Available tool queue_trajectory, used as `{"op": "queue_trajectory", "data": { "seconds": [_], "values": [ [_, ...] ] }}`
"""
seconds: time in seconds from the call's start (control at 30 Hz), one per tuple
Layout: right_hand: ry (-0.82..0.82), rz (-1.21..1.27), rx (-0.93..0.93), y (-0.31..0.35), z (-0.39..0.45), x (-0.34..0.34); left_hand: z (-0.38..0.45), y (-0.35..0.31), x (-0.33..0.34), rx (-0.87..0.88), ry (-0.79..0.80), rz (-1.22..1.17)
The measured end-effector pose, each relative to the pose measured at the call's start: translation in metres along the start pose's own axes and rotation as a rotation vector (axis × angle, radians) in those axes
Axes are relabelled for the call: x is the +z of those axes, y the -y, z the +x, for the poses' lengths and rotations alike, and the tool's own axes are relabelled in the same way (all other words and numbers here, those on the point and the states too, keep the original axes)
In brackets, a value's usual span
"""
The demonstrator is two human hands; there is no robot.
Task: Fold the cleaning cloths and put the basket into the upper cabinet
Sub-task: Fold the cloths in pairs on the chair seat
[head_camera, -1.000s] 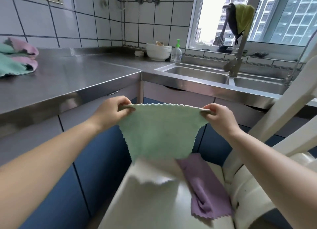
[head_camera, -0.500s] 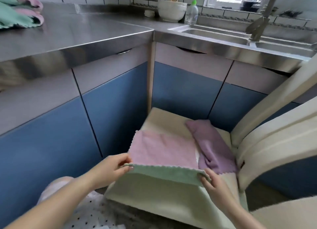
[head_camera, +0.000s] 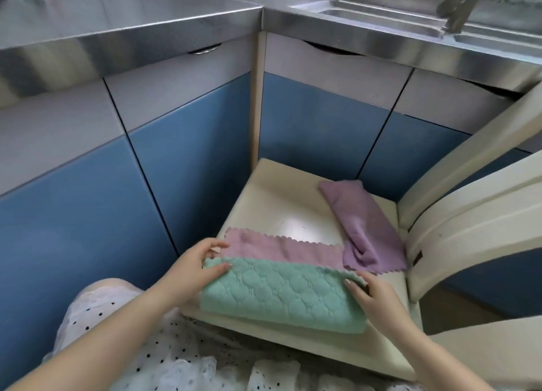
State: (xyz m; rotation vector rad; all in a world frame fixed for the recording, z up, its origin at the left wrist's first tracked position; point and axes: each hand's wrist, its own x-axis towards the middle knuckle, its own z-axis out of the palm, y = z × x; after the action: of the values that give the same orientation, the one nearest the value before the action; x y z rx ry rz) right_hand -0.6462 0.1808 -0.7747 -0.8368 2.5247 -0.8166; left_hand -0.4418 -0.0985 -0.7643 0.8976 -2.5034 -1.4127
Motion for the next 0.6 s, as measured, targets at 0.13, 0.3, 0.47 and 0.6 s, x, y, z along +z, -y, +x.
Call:
{"op": "queue_trajectory", "data": {
  "seconds": [0.13, 0.3, 0.47, 0.6],
  "values": [
    [-0.015, 0.033, 0.078, 0.006, 0.028, -0.001, 0.030, -0.007, 0.002, -0.050, -0.076, -0.069],
    [0.001, -0.104, 0.111, 0.011, 0.052, -0.001, 0.060, -0.005, 0.008, -0.032, -0.123, 0.176],
    [0.032, -0.189, 0.131, 0.011, 0.068, 0.001, 0.074, -0.003, 0.014, -0.033, -0.172, 0.309],
    [0.024, -0.210, 0.159, 0.008, 0.078, 0.002, 0.083, 0.001, 0.018, -0.034, -0.186, 0.353]
  ]
}}
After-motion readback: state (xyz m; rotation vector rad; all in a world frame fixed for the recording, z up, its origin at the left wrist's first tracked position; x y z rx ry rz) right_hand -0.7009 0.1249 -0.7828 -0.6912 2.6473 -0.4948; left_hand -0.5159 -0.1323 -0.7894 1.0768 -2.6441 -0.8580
